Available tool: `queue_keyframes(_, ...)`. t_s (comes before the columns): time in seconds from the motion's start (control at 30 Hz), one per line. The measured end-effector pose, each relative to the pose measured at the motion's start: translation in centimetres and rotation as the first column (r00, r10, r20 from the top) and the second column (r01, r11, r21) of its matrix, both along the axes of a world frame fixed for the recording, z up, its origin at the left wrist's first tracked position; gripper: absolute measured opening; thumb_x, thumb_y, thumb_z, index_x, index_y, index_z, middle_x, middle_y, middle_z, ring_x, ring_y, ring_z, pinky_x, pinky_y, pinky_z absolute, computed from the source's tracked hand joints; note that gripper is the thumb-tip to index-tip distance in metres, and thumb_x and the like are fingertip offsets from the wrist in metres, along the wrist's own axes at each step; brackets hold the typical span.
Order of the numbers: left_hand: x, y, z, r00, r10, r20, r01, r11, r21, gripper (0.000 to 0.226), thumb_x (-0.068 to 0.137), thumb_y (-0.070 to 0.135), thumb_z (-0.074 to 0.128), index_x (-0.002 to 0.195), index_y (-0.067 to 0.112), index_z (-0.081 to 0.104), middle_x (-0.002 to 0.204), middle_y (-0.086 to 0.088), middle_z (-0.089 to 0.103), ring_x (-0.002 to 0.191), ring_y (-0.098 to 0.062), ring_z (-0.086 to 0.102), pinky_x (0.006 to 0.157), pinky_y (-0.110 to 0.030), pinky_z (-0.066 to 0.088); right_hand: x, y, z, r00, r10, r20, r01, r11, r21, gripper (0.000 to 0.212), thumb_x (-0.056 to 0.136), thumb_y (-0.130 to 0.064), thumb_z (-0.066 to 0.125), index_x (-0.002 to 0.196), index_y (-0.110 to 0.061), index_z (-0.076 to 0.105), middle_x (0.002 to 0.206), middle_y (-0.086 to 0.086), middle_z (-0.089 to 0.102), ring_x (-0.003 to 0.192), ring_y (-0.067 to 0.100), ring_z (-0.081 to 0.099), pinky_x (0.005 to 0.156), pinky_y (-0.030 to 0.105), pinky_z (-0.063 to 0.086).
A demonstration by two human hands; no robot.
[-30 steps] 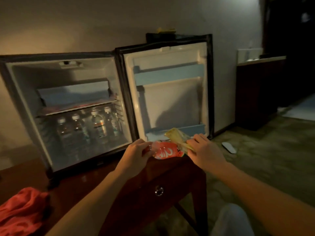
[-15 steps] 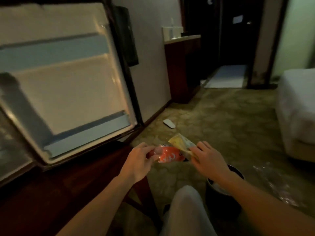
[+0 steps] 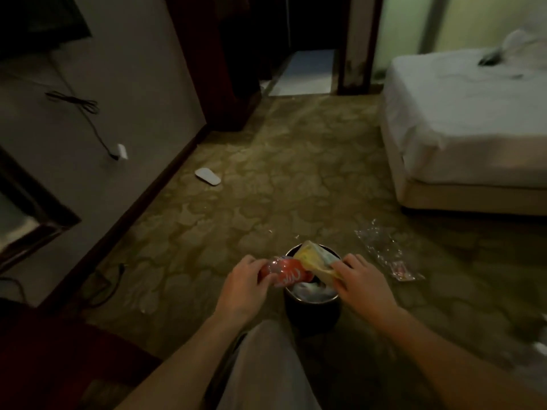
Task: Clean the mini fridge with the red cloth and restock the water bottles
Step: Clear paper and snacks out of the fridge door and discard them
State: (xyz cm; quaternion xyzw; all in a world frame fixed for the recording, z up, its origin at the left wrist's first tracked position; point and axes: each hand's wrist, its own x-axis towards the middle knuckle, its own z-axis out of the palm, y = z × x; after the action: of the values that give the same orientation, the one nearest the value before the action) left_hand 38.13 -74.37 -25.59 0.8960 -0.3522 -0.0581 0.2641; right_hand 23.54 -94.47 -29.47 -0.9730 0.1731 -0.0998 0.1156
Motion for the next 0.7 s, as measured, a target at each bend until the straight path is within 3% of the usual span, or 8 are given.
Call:
queue_keyframes(0.13,2.2,-3.2,-4.0,0.998,0.005,-0.065,-0.004,1.0,0.026,0.033,0.091,0.035,0.066,0.121,0.023,0.065,0.099,0.008,0.053,0.089,-0.007,0.056,0.083,-0.026,0.049,2.0,-3.0,-4.0,0.996,-0.021,-0.09,0.023,0.999,0.025,0.035,0.092,-0.036,0.055,0.126,-0.029,0.054,0.113,-0.007,0.052,0.099,0.009,0.045,0.075,0.02,0.039)
queue_keyframes(0.37,6.4,-7.5,-10.0,0.983,0.07,-0.167,-0.057,0.995,0.076,0.037,0.095,0.034,0.061,0.129,0.019,0.058,0.116,0.004,0.056,0.105,-0.013,0.057,0.093,-0.031,0.049,7.4,-5.6,-9.2,0.988,-0.059,-0.144,0.075,0.992,0.106,0.029,0.088,-0.029,0.06,0.116,-0.021,0.063,0.103,-0.002,0.056,0.092,0.015,0.05,0.067,0.024,0.039)
queue_keyframes(0.5,7.8,-9.7,-12.6,0.969,0.064,-0.241,-0.051,0.997,0.056,0.052,0.098,0.032,0.057,0.145,0.016,0.043,0.14,-0.003,0.053,0.127,-0.02,0.051,0.105,-0.036,0.044,10.0,-5.9,-11.1,0.976,-0.099,-0.196,0.132,0.978,0.162,0.045,0.093,-0.037,0.056,0.136,-0.023,0.049,0.131,0.001,0.053,0.116,0.019,0.048,0.09,0.03,0.045)
queue_keyframes(0.6,7.9,-10.1,-14.2,0.947,0.024,-0.32,0.0,0.997,0.073,0.051,0.098,0.032,0.056,0.145,0.019,0.044,0.141,-0.001,0.052,0.126,-0.018,0.051,0.103,-0.041,0.047,10.3,-5.3,-12.1,0.958,-0.051,-0.284,0.112,0.972,0.204,0.055,0.094,-0.039,0.055,0.144,-0.023,0.038,0.146,0.001,0.042,0.132,0.02,0.039,0.105,0.035,0.039)
queue_keyframes(0.7,7.8,-9.3,-15.0,0.943,0.012,-0.331,0.022,0.995,0.101,0.048,0.097,0.033,0.056,0.143,0.021,0.047,0.137,0.002,0.055,0.123,-0.014,0.053,0.101,-0.041,0.049,9.8,-4.8,-12.6,0.949,-0.003,-0.317,0.074,0.974,0.215,0.055,0.095,-0.038,0.054,0.145,-0.024,0.036,0.147,0.0,0.041,0.133,0.018,0.038,0.107,0.035,0.038)
